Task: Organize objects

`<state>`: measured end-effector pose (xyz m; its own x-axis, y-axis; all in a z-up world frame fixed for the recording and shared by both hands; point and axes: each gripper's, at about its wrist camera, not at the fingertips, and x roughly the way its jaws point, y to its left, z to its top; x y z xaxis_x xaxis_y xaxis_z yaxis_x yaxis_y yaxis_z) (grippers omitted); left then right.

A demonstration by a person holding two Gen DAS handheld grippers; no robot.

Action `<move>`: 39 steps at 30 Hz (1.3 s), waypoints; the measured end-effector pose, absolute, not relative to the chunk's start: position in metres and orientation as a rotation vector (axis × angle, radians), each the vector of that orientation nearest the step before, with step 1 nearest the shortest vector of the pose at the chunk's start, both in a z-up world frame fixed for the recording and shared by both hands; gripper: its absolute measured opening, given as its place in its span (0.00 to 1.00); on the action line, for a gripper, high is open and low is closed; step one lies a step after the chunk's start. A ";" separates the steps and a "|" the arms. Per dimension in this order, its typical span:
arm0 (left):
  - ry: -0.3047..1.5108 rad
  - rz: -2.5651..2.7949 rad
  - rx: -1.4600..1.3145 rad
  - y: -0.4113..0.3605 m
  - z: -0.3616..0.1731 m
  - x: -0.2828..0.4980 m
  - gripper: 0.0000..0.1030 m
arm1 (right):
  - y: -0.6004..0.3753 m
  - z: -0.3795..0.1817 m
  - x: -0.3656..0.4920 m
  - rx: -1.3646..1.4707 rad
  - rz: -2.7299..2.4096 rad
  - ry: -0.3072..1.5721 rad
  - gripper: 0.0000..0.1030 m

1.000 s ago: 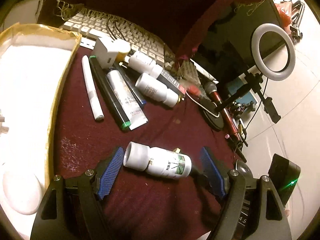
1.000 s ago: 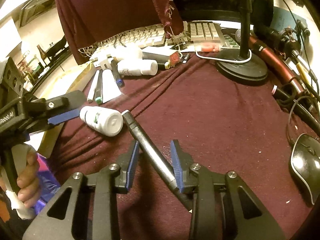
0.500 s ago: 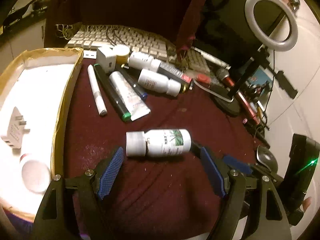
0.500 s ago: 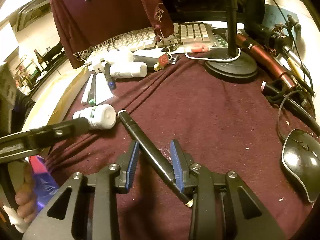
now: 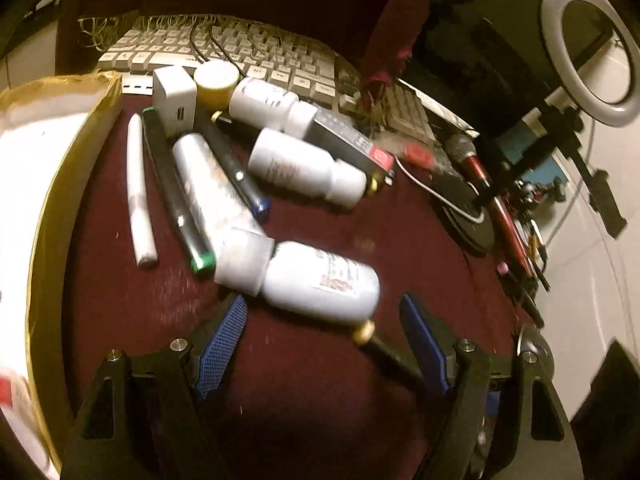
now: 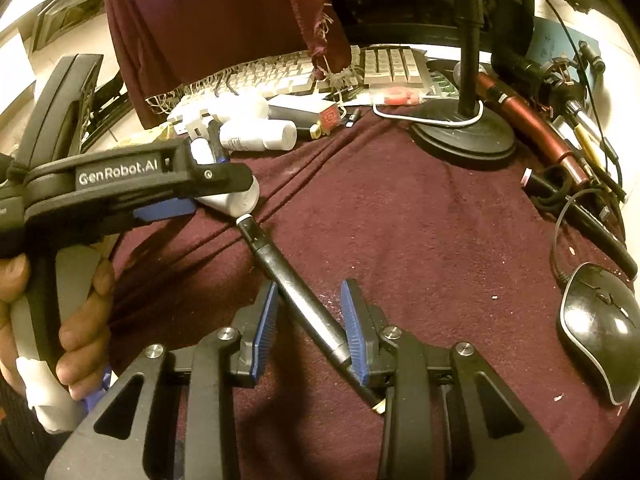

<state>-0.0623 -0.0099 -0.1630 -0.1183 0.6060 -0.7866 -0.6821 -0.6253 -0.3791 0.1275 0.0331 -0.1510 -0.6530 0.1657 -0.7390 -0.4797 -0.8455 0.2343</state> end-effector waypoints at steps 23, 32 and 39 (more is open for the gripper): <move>0.202 1.742 -1.142 -0.001 -0.163 -0.048 0.72 | 0.031 -0.151 0.125 -1.054 2.496 0.581 0.30; 0.147 1.678 -1.180 -0.018 -0.143 -0.037 0.72 | 0.032 -0.151 0.125 -1.053 2.497 0.580 0.30; 0.132 1.734 -1.182 -0.024 -0.148 -0.044 0.72 | 0.031 -0.151 0.125 -1.053 2.497 0.581 0.30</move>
<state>-0.0436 -0.0243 -0.1482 -0.0313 0.6573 -0.7529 -0.7637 -0.5017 -0.4063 0.1252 0.0314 -0.1511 -0.6536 0.1720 -0.7370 -0.4798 -0.8474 0.2277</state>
